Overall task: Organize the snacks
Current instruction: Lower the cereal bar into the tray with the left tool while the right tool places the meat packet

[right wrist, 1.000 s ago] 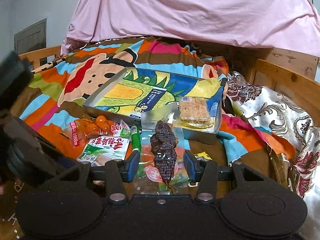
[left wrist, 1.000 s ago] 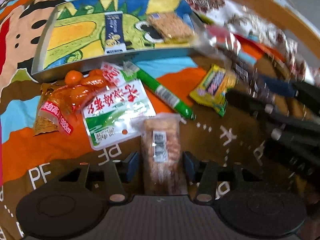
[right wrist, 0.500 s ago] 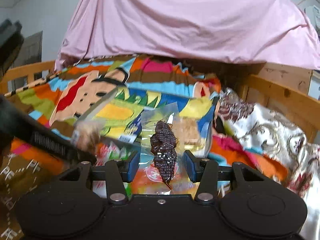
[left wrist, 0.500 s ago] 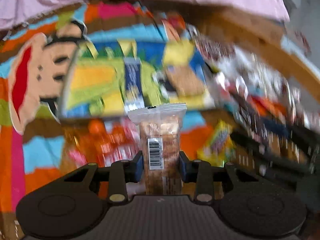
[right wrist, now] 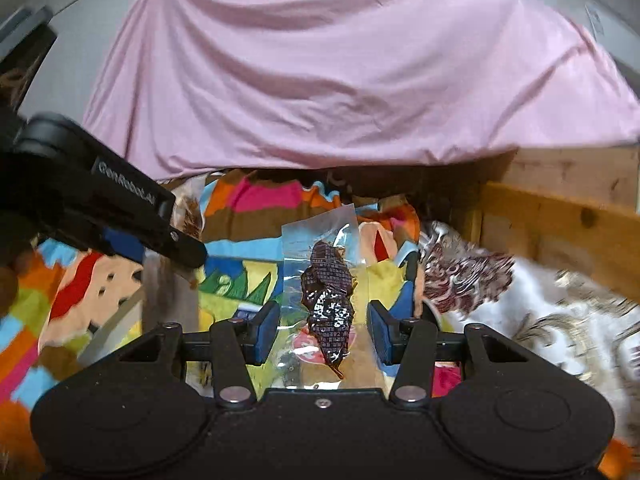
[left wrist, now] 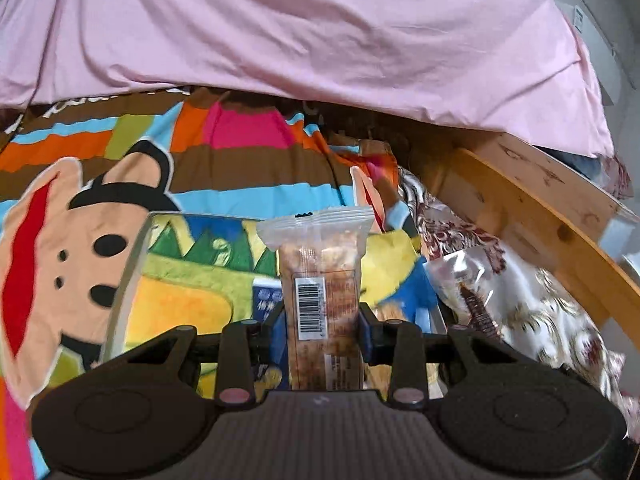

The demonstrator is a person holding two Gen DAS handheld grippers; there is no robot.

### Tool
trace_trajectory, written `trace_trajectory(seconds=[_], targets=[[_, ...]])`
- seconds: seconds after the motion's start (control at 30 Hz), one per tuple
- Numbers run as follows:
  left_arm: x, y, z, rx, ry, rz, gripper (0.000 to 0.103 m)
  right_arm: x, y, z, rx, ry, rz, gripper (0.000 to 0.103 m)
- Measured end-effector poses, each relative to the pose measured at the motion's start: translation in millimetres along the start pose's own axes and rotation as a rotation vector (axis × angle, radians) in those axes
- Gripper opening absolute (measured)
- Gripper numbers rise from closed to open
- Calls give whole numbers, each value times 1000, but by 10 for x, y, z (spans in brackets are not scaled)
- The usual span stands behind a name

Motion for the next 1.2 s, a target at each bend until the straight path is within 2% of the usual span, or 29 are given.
trace_trajectory(seconds=[0.17, 0.33, 0.47, 0.7, 0.8, 0.97, 1.2], targets=[[23, 6, -471, -51, 1, 38, 39, 171, -55, -372, -14, 2, -48, 50], [-58, -97, -843, -85, 20, 62, 39, 339, -219, -630, -77, -3, -113, 50], [-54, -168, -1007, -109, 22, 73, 39, 361, -325, -730, -117, -2, -128, 50], [37, -280, -1147, -142, 46, 37, 40, 350, -420, -800, -167, 1, -140, 52], [46, -299, -1127, -134, 48, 29, 54, 360, -443, -802, -179, 3, -150, 53], [4, -314, -1038, -107, 43, 39, 73, 366, -416, -765, -167, 6, -153, 67], [-113, -274, -711, 11, 20, 76, 96, 343, -183, -521, -89, -1, -150, 86]])
Point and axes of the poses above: each gripper's, at about its wrist camera, not at the fingertips, and z roughly against the way its jaws point, x to its right, y to its top, the point moved 6 cm from there along -z, roughly the way its jaws point, and after that the axes turned 7 degrees about y, right-handed, at the moved point
